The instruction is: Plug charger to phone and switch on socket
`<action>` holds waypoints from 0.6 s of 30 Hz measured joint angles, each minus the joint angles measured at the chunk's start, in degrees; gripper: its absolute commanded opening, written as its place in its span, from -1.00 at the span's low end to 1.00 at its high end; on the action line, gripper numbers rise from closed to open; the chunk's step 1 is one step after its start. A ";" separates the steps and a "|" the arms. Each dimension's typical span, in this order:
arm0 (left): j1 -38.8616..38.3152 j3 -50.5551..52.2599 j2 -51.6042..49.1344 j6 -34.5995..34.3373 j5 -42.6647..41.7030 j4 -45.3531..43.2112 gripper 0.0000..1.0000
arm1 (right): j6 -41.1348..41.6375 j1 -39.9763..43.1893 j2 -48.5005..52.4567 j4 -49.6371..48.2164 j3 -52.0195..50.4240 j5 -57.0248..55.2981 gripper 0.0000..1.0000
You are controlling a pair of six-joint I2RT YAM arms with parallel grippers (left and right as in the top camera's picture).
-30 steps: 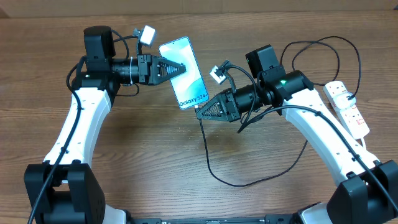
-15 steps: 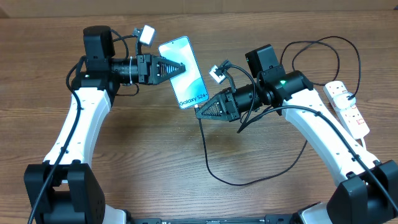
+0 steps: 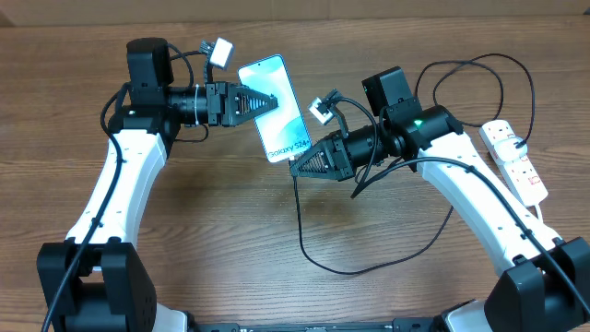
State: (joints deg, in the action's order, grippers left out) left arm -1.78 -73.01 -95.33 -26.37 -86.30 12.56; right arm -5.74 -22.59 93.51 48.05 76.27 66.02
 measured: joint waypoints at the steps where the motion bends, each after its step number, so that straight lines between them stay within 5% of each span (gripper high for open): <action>1: 0.00 0.00 0.00 0.28 0.04 0.02 -0.91 | 0.00 0.02 0.00 0.02 0.00 -0.26 -0.93; 18: -0.07 -0.13 0.00 8.63 1.46 7.02 -0.92 | -0.02 2.75 0.00 0.13 0.00 -1.60 -0.90</action>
State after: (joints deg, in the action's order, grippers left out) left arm -1.85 -73.14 -95.33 -17.74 -84.84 19.57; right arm -5.76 -19.84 93.51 48.18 76.27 64.42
